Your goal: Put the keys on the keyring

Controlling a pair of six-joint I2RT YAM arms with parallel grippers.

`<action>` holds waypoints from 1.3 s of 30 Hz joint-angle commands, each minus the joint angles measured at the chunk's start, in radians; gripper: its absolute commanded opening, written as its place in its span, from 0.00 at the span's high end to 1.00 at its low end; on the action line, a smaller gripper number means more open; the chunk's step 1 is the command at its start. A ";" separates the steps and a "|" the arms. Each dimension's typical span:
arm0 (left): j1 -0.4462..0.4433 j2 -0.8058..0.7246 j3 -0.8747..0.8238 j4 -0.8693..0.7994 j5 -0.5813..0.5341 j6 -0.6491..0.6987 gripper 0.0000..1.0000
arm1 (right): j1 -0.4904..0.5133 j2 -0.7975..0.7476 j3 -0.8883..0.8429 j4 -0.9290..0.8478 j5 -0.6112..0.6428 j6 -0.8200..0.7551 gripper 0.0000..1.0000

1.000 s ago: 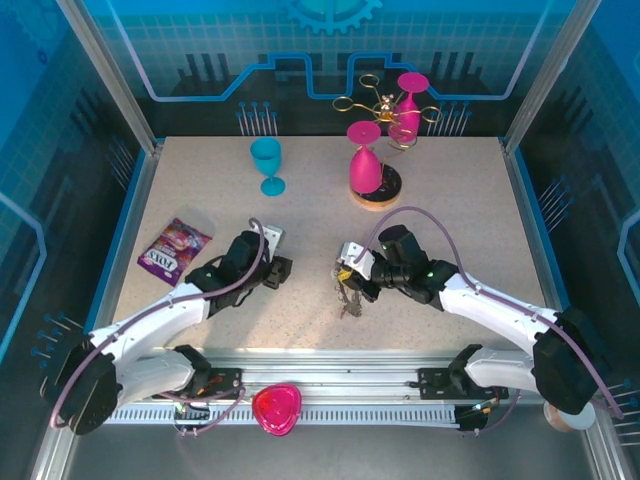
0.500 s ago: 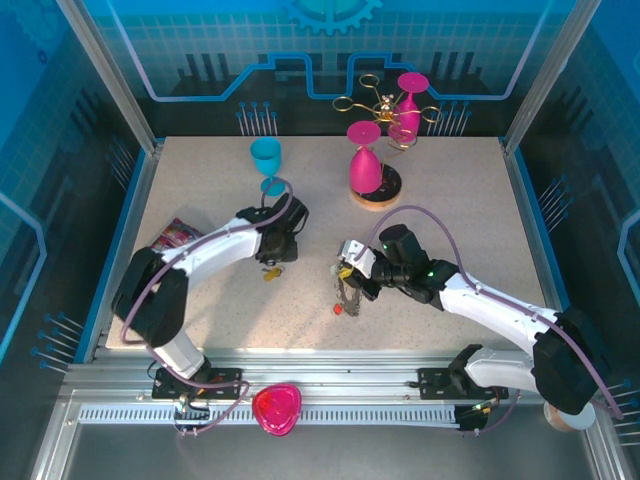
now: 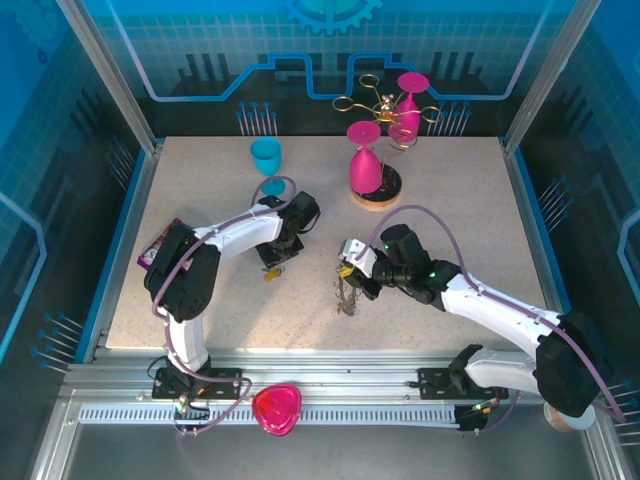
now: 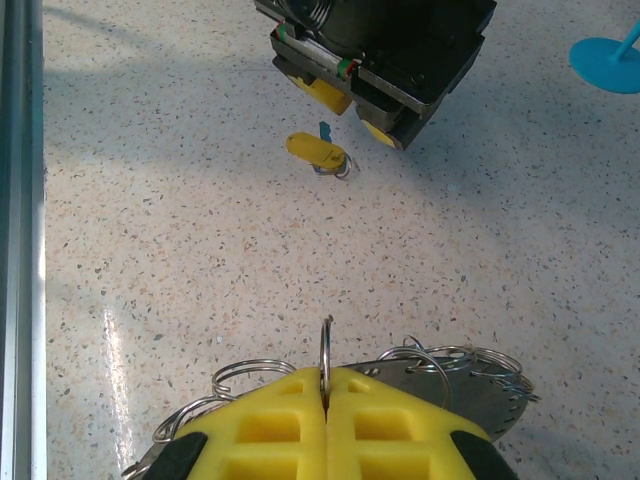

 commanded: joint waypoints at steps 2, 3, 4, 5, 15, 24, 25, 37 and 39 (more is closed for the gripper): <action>0.005 0.028 0.017 -0.017 0.047 -0.097 0.62 | -0.010 -0.013 0.012 0.021 -0.006 0.008 1.00; 0.006 0.032 0.016 -0.013 0.056 -0.104 0.61 | -0.010 -0.012 0.012 0.018 -0.004 0.008 1.00; 0.007 0.038 0.015 -0.013 0.065 -0.115 0.60 | -0.010 -0.013 0.014 0.018 -0.004 0.007 1.00; 0.009 0.043 0.011 -0.012 0.073 -0.129 0.58 | -0.011 -0.013 0.014 0.017 -0.004 0.007 1.00; 0.016 0.077 0.000 0.017 0.096 -0.178 0.66 | -0.009 -0.014 0.015 0.015 -0.009 0.005 1.00; 0.020 0.088 -0.019 0.034 0.111 -0.209 0.72 | -0.009 -0.016 0.015 0.012 -0.012 0.004 1.00; 0.022 0.091 -0.018 0.034 0.110 -0.209 0.72 | -0.009 -0.016 0.015 0.010 -0.011 0.002 1.00; 0.032 0.080 -0.042 0.045 0.099 -0.217 0.83 | -0.009 -0.018 0.018 0.004 -0.015 -0.003 1.00; 0.032 0.067 -0.048 0.045 0.095 -0.212 0.86 | -0.008 -0.018 0.018 0.003 -0.014 -0.003 1.00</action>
